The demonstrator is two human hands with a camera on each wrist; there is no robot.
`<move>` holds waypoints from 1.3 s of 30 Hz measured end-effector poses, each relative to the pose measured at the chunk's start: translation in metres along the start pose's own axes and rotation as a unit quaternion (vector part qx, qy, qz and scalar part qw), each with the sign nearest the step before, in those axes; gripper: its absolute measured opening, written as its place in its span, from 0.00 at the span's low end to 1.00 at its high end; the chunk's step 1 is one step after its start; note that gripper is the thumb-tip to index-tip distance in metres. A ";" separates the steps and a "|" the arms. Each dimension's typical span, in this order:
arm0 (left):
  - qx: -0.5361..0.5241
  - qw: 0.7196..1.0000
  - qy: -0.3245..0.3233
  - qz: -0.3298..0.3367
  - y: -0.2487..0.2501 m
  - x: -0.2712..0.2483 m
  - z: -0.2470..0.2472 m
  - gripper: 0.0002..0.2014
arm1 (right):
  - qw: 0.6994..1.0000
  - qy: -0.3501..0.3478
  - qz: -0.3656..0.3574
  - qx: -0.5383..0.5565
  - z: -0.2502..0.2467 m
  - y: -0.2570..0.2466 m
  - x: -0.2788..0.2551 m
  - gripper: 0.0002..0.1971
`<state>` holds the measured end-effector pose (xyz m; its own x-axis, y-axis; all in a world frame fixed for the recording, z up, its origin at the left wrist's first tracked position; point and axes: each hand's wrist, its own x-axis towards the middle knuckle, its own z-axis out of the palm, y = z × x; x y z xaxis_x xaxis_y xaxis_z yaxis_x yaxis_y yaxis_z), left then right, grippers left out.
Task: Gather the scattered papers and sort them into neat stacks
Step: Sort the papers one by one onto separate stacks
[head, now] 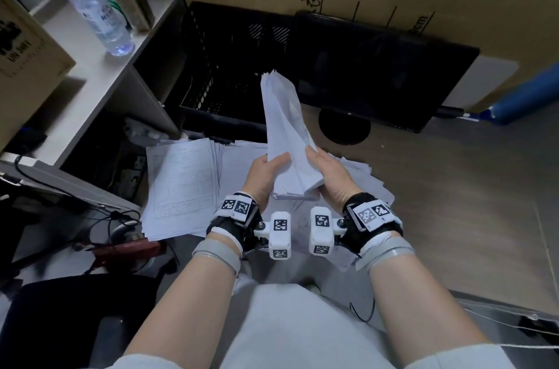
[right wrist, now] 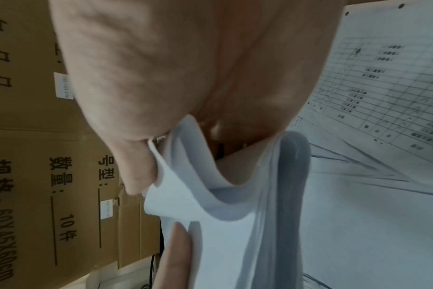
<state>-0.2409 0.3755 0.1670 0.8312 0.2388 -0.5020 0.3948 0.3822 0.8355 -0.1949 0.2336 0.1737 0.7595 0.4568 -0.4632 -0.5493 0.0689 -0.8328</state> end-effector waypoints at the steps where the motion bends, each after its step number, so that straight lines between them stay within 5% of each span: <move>1: 0.003 1.000 0.000 0.003 0.000 0.001 0.001 0.15 | 1.000 0.003 0.001 0.009 -0.001 -0.001 0.000 0.24; 5: 0.020 0.999 -0.029 0.000 0.005 0.003 0.002 0.24 | 0.998 0.039 -0.023 -0.045 0.003 -0.004 -0.001 0.16; 8: 0.039 0.998 -0.039 0.006 0.004 0.008 -0.006 0.26 | 0.985 0.065 -0.050 -0.155 0.008 -0.002 0.004 0.20; 13: 0.075 0.996 0.035 0.017 0.002 0.019 -0.037 0.04 | 0.957 0.238 -0.030 -0.166 0.017 0.007 0.022 0.05; 17: 0.090 0.994 0.061 0.012 0.008 0.025 -0.078 0.18 | 0.921 0.341 0.007 -0.191 0.021 0.022 0.028 0.09; 19: 0.102 0.993 0.055 -0.003 0.012 0.024 -0.099 0.21 | 0.920 0.335 0.036 -0.200 0.032 0.031 0.032 0.11; 22: 0.122 0.991 0.047 -0.008 0.015 0.020 -0.131 0.10 | 0.919 0.315 0.068 -0.228 0.056 0.048 0.045 0.12; 29: 0.149 0.969 0.194 0.019 0.026 0.021 -0.230 0.20 | 0.872 0.392 0.089 -0.281 0.115 0.076 0.074 0.17; 39: 0.206 0.946 0.244 0.059 0.027 0.002 -0.328 0.32 | 0.914 0.239 0.167 -0.281 0.211 0.171 0.117 0.11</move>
<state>-0.3567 0.6789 0.1157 0.6392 0.6800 -0.3592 0.5135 -0.0297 0.8576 -0.2732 0.4859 0.0413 0.7213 -0.0806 -0.6879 -0.6148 -0.5318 -0.5824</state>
